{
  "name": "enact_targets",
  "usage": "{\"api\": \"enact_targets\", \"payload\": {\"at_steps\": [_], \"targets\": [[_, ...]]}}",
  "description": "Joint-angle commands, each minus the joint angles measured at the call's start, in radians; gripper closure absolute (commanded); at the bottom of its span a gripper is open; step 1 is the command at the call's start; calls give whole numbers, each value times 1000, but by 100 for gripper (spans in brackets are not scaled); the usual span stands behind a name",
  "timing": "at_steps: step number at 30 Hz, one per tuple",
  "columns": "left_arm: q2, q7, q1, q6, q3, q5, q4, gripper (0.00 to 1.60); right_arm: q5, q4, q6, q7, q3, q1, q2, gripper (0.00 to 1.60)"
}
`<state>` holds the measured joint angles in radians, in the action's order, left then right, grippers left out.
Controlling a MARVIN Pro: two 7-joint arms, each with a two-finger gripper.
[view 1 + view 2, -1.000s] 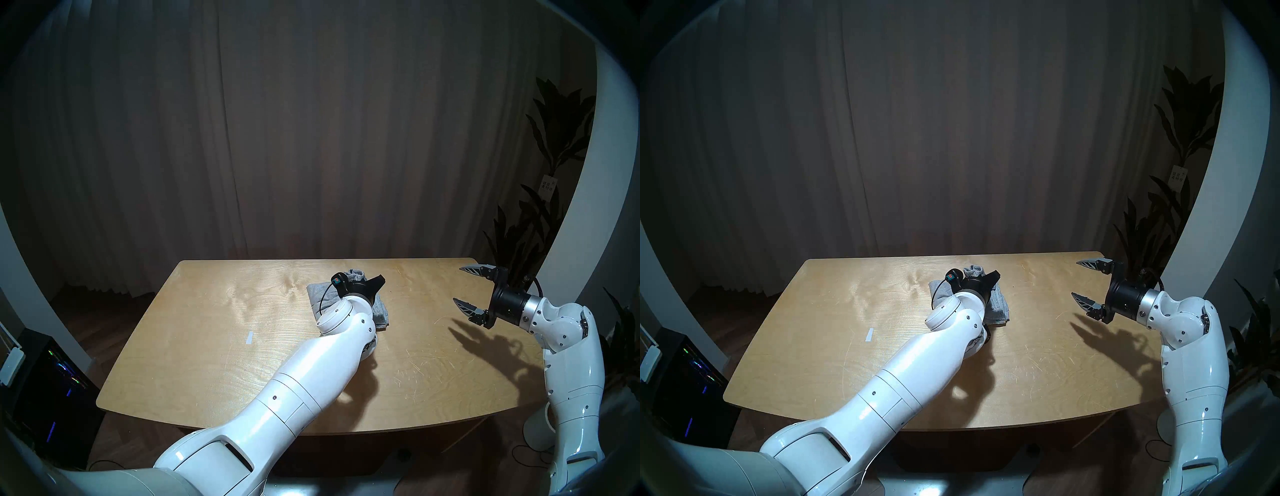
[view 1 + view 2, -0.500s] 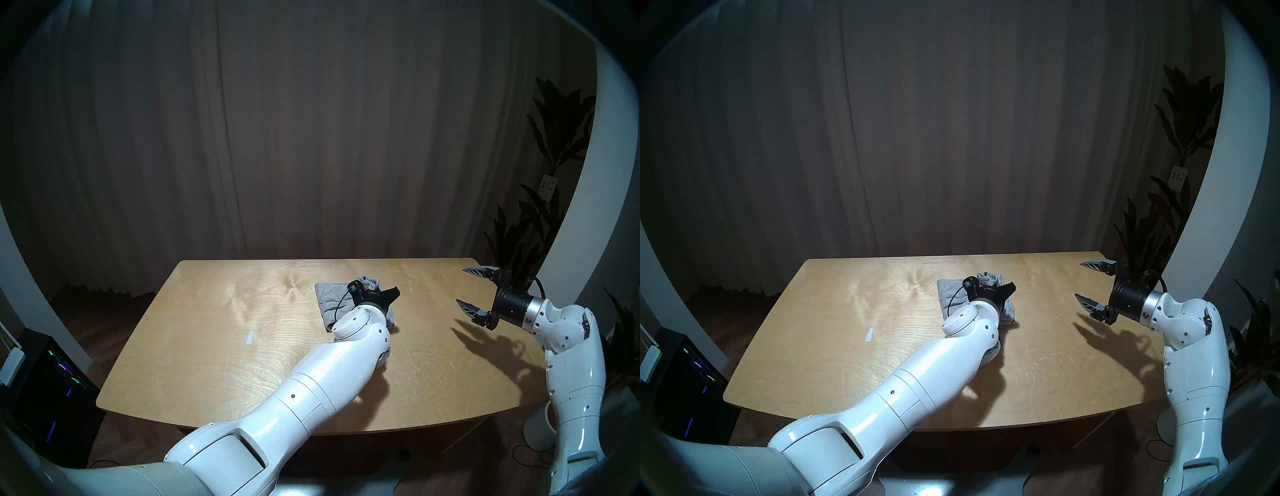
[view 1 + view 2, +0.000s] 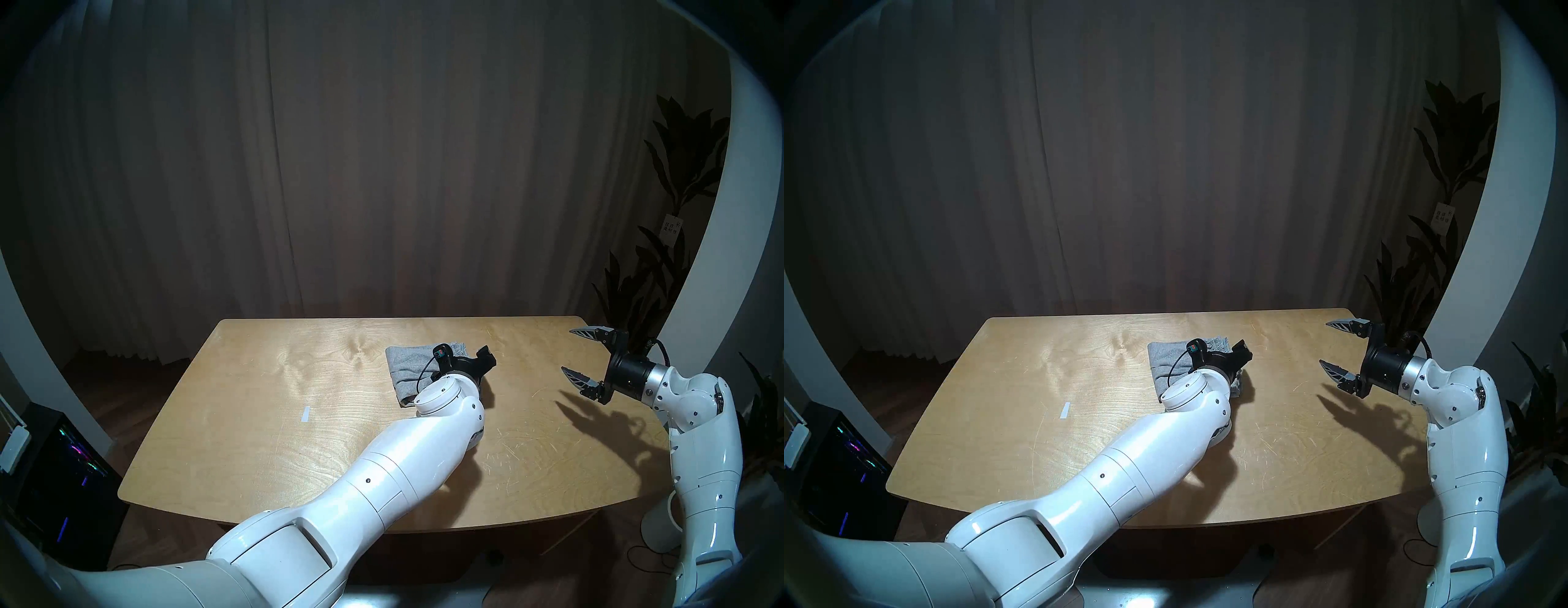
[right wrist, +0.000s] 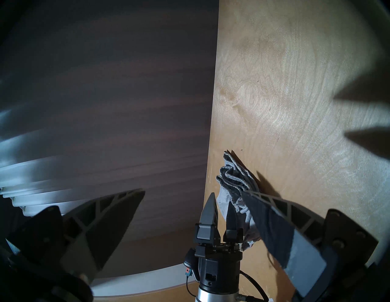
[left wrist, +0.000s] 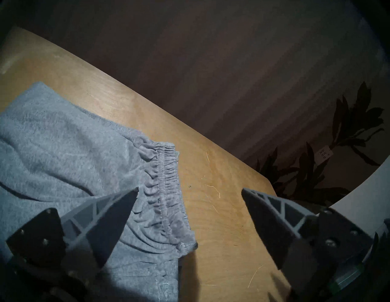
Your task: Fold the pants in half lengthwise, then in half again, and set them down flat
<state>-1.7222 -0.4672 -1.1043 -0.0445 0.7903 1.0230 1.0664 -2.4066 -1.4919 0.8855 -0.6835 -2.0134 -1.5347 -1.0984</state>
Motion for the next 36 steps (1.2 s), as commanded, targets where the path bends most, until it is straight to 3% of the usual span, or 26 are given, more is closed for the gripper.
{"api": "enact_targets", "payload": {"at_steps": [1, 5, 9, 13, 28, 36], "targets": [[14, 14, -6, -3, 7, 5, 128, 0, 2, -3, 4, 10, 0, 23, 3, 0], [44, 46, 19, -65, 21, -30, 169, 0, 2, -12, 7, 9, 17, 31, -7, 0], [130, 37, 38, -105, 15, -120, 220, 0, 34, -33, 2, 10, 37, 50, -8, 0], [182, 6, 17, -138, 76, -182, 285, 0, 45, -46, -2, 18, 55, 81, -14, 0], [372, -54, 4, -145, 270, -383, 277, 0, 166, -123, 14, 22, 163, 178, -21, 0], [478, -58, -26, -144, 328, -473, 284, 0, 247, -148, 10, 26, 222, 220, -32, 0]]}}
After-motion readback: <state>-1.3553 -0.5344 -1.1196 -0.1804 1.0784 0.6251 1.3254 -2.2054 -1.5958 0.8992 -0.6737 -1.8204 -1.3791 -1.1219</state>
